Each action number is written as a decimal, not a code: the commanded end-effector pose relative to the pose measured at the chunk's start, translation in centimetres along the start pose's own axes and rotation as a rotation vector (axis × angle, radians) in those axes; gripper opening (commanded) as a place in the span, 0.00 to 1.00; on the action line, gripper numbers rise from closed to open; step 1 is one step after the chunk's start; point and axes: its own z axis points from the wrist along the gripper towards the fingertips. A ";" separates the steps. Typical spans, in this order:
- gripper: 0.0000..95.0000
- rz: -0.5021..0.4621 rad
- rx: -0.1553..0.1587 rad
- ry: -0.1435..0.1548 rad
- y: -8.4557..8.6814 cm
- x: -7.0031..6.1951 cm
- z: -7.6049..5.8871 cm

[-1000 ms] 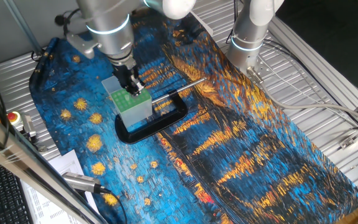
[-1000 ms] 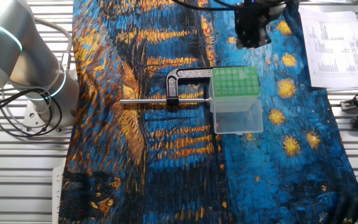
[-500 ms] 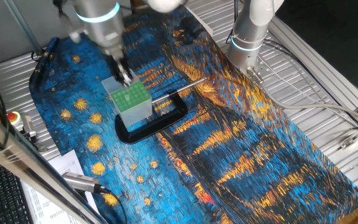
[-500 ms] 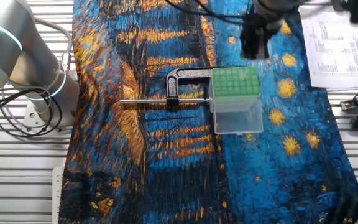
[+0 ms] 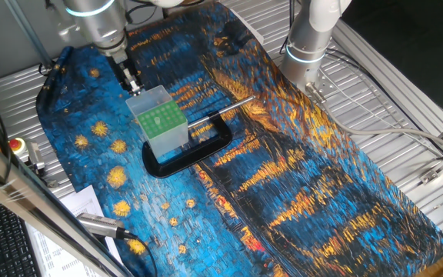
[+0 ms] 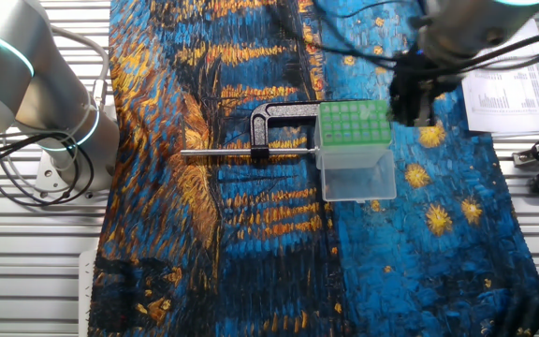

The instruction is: Insert a large pipette tip into the holder for large pipette tips

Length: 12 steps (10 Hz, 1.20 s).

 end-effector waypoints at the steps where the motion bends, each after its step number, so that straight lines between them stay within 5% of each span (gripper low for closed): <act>1: 0.00 -0.098 0.012 -0.013 -0.2 0.3 0.1; 4: 0.00 -0.081 0.008 -0.037 -0.4 1.1 0.4; 9: 0.00 -0.018 0.014 -0.023 -0.6 1.3 0.0; 12: 0.00 -0.011 0.019 -0.038 -0.5 1.3 0.0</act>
